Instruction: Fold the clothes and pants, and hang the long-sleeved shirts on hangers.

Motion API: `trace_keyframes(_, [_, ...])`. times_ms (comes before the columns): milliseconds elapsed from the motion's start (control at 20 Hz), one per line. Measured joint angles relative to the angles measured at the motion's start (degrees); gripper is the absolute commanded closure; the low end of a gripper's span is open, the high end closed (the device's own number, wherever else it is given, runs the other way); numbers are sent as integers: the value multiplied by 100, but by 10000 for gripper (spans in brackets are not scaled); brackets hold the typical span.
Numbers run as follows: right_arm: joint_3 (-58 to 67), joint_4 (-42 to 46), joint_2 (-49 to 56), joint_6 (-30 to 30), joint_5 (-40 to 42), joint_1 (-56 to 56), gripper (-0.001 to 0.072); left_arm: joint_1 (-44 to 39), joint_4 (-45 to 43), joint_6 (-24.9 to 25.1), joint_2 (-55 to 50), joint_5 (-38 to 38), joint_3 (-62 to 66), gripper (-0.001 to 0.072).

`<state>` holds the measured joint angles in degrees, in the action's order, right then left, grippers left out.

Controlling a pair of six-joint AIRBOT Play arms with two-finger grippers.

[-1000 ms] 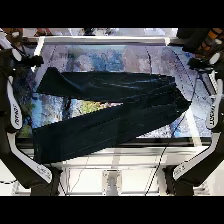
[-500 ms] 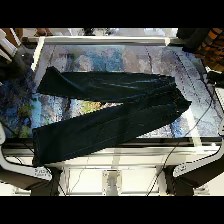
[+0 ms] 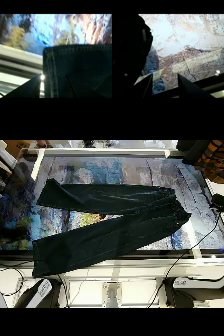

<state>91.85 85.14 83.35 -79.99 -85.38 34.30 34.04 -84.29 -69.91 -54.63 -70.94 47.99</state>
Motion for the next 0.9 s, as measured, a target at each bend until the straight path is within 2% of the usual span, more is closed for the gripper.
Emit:
trace_keyframes(50, [-256,-35,-219,35,114,-2,485,24,-33,33,153,146,-354,341])
trace_keyframes(150, [-848,-96,-750,120,483,-24,515,48,-70,79,352,424,-824,341])
trace_keyframes(300, [-1906,-166,-1631,210,1220,-44,671,63,-125,92,479,713,-1174,341])
trace_keyframes(350, [-2247,-181,-1888,227,1405,-44,688,70,-166,90,503,791,-1233,341])
trace_keyframes(600, [-3676,-260,-2741,278,1893,-48,683,133,-372,-31,413,1185,-1355,355])
trace_keyframes(900, [-4236,-544,-2988,317,1888,-48,683,153,72,173,-214,1762,-1381,356])
